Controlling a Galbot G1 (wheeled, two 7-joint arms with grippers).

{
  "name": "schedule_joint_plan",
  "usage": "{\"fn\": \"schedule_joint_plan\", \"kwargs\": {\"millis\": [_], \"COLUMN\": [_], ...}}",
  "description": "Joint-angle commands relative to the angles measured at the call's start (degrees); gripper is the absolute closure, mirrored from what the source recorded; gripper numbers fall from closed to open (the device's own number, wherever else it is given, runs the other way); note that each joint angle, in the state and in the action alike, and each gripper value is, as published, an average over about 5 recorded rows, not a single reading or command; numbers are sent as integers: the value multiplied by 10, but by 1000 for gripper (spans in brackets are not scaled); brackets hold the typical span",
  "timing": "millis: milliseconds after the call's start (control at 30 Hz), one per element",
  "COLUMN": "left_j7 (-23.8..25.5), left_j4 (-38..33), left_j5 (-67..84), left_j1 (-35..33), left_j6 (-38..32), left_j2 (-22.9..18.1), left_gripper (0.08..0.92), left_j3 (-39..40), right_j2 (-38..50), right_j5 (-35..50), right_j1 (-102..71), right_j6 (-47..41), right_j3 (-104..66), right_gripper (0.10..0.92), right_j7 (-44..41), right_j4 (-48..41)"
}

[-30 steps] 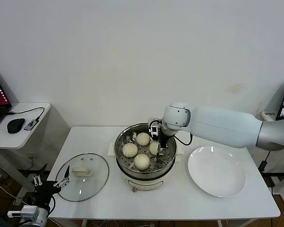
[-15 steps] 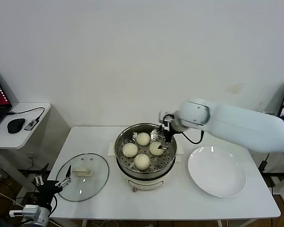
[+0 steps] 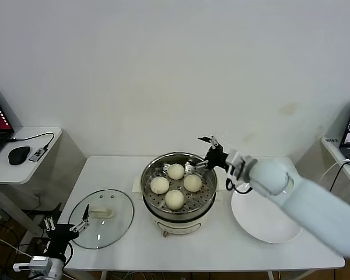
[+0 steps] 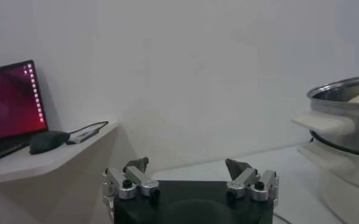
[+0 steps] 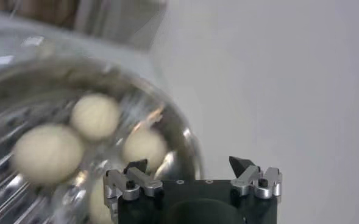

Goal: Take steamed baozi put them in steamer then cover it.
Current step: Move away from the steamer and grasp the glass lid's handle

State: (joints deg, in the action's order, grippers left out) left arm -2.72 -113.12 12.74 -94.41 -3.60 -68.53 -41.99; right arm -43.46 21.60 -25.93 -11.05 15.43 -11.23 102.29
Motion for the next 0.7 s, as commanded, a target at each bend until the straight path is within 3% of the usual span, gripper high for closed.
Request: {"fn": "schedule_joint_plan", "kwargs": {"millis": [33,267,500,700], "left_j7": [-15,-45,-71,-104], "left_j4": [11,51,142,217], "left_j5": [-34,-238,-621,-777], "left_j1": [-1,-3,-9,11], "left_j6": [-18,-58,-133,-157], "left_j2": [-6,11,36,43], "left_gripper": [177,177,177,177], "left_j3": [13,16,-40,-52], "right_j2": [-249,-344,-375,-385], "right_j5": [-168,-195,-183,-184], "right_j1": [-598,-638,-651,-648], "right_j6": [243,238,229,239], "right_j3": [-621,-705,-740,-738], "right_gripper": [203,203,203,203], "right_j7": [19,9,15,26], "right_j4": [20,30,33,11]}}
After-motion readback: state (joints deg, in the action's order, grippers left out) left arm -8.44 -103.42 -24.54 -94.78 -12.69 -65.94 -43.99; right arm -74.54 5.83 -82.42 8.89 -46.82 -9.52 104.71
